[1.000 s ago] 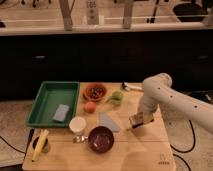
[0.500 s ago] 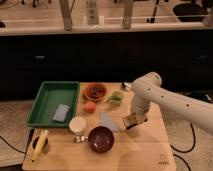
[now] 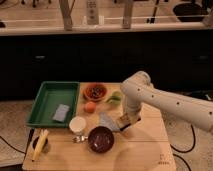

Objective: Place eraser in purple bowl

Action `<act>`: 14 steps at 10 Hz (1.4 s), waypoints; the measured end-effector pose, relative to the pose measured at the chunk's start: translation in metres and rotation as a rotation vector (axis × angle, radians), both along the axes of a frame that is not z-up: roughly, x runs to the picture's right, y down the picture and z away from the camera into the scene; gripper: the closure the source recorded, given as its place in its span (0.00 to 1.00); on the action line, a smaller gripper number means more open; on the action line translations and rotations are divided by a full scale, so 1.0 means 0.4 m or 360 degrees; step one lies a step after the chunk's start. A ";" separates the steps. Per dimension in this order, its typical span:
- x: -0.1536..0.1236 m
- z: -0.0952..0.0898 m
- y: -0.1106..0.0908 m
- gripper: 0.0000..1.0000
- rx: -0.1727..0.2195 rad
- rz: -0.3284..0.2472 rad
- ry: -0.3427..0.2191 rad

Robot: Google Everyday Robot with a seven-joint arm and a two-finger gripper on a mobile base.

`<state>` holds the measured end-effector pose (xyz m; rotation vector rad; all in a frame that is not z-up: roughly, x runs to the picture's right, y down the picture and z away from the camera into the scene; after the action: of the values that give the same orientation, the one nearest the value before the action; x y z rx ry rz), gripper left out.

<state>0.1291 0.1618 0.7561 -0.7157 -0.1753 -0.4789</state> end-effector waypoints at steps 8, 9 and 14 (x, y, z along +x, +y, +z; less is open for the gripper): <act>-0.155 -0.031 0.034 1.00 -0.0028 -0.0228 -0.0125; -0.181 -0.036 0.048 1.00 -0.0034 -0.0258 -0.0144; -0.231 -0.044 0.106 1.00 -0.0056 -0.0389 -0.0229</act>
<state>0.0368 0.2043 0.7386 -0.7412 -0.2332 -0.7631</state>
